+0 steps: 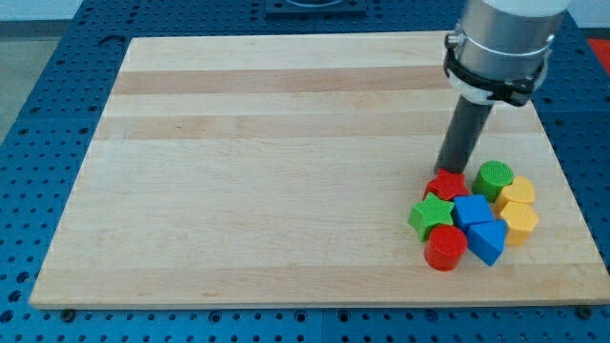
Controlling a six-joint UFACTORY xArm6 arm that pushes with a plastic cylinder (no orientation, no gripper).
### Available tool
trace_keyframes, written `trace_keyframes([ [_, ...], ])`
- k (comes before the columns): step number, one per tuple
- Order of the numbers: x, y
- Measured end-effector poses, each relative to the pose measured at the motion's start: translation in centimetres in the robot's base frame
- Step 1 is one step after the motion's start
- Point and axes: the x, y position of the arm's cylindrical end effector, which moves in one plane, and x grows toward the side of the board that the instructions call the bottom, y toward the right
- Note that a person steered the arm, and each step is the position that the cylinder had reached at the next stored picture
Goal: Point at the blue triangle
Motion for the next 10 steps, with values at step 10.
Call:
trace_keyframes([
  [10,11.0,-22.2],
])
